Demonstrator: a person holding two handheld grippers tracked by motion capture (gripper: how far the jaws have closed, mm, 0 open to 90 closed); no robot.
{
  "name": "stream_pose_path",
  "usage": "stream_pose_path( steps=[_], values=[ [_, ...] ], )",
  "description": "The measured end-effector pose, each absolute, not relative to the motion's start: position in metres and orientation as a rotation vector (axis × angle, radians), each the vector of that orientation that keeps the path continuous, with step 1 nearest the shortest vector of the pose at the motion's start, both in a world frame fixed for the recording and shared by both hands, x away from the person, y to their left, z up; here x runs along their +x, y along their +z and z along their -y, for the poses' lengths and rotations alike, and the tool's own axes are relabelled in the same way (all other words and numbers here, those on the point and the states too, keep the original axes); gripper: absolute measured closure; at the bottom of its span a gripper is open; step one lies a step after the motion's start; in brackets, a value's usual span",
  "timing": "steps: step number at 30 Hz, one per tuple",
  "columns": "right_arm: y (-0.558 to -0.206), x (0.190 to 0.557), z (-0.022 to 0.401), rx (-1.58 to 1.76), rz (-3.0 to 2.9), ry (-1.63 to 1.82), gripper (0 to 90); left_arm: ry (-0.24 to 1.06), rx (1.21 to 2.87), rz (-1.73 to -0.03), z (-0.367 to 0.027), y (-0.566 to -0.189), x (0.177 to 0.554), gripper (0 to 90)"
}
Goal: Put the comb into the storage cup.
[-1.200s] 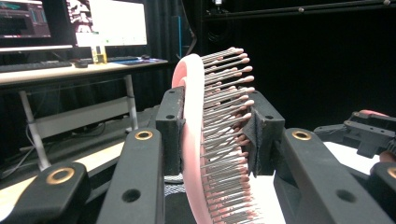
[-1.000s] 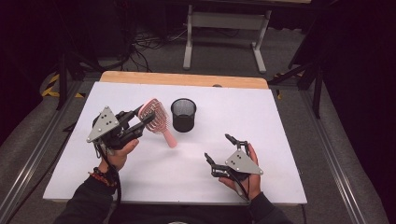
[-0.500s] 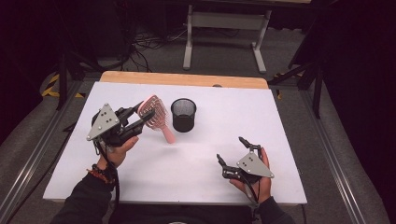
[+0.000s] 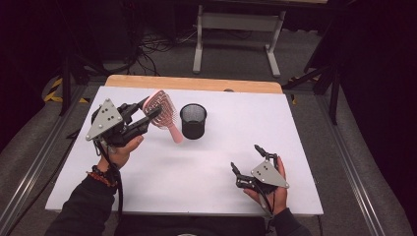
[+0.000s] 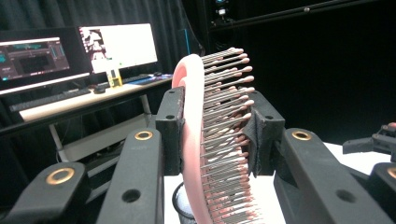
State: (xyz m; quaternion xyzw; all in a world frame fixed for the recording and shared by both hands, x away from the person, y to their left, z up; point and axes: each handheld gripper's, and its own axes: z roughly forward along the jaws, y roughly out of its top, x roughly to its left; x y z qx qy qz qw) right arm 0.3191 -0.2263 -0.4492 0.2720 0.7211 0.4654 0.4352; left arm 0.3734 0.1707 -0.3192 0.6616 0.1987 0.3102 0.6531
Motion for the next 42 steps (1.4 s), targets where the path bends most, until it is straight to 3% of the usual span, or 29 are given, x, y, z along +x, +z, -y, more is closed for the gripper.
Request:
stream_pose_path(
  steps=[25,42],
  values=[
    [-0.451,0.322,0.230,0.706,-1.779,1.170,10.6,0.722,1.492,-0.413,-0.150,-0.280,0.385,64.6],
    [-0.450,0.322,0.228,0.682,-1.793,1.158,11.0,0.732,1.519,-0.434,-0.137,-0.278,0.409,64.6]
  ],
)
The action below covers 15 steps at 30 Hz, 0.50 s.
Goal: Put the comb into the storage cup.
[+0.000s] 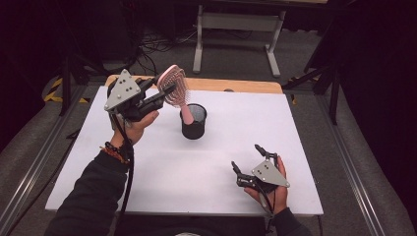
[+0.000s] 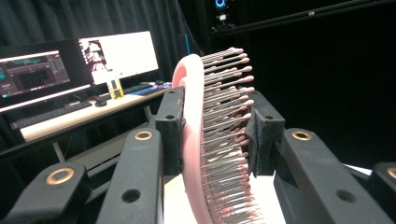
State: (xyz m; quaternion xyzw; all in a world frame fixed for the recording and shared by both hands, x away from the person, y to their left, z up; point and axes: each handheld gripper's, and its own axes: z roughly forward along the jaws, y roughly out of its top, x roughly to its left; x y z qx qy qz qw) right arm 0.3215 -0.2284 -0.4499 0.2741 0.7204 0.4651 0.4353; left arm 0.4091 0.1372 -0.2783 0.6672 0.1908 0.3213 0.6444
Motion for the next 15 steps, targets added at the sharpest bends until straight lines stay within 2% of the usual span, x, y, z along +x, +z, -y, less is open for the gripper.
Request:
stream_pose_path(
  steps=[15],
  values=[
    [-0.449,0.321,0.230,0.676,-1.781,1.162,11.1,0.719,1.507,-0.477,-0.128,-0.280,0.426,64.6]
  ],
)
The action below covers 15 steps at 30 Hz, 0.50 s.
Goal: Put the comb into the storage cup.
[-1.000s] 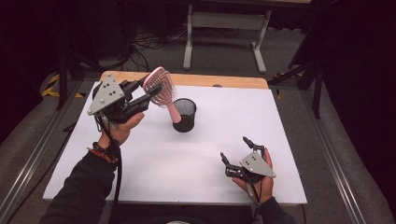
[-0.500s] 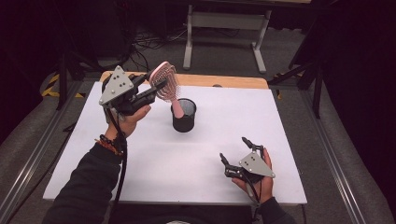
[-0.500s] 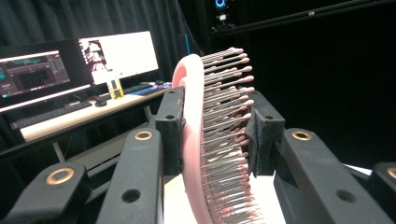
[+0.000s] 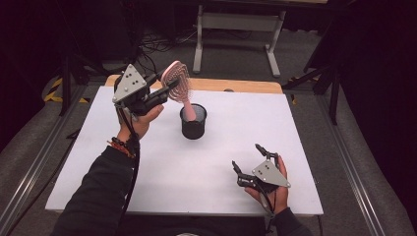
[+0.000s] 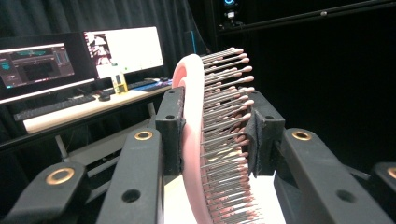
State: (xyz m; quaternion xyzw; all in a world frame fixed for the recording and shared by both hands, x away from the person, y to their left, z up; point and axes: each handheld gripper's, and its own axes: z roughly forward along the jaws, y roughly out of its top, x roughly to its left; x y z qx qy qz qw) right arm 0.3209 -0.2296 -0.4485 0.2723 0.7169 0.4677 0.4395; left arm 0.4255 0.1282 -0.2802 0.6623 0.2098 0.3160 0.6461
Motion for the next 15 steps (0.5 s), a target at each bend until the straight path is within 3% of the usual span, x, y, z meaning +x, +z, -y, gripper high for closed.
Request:
stream_pose_path(
  steps=[15],
  values=[
    [-0.450,0.322,0.228,0.664,-1.802,1.153,11.0,0.696,1.512,-0.512,-0.122,-0.290,0.441,64.5]
  ],
)
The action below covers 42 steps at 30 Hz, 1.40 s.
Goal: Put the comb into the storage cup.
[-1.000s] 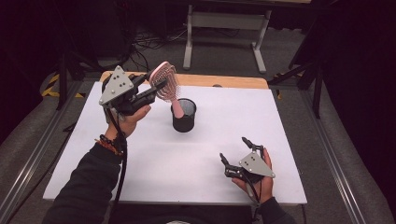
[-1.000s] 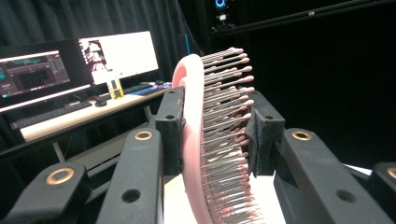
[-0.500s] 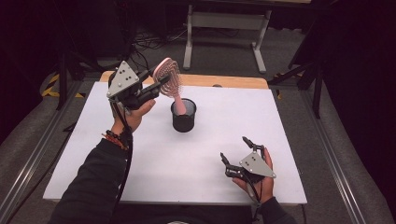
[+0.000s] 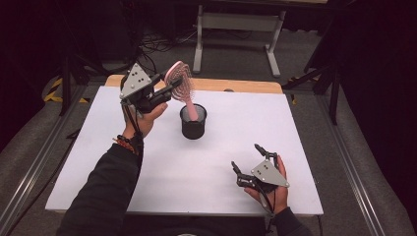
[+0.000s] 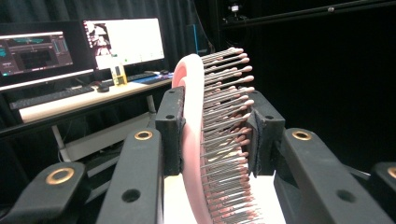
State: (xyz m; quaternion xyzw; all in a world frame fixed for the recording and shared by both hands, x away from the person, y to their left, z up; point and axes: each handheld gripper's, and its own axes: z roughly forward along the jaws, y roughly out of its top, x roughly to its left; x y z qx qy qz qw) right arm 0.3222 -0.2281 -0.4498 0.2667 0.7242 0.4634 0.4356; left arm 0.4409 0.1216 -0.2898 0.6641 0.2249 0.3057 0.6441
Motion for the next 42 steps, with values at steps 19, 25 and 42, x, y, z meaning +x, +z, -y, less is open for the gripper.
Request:
stream_pose_path(
  steps=[19,25,42],
  values=[
    [-0.451,0.321,0.225,0.649,-1.802,1.146,11.2,0.682,1.522,-0.514,-0.106,-0.302,0.450,64.4],
    [-0.451,0.321,0.225,0.641,-1.797,1.137,11.0,0.670,1.533,-0.527,-0.103,-0.307,0.453,64.4],
    [-0.453,0.322,0.222,0.632,-1.826,1.128,11.0,0.644,1.541,-0.569,-0.103,-0.325,0.461,64.3]
  ],
)
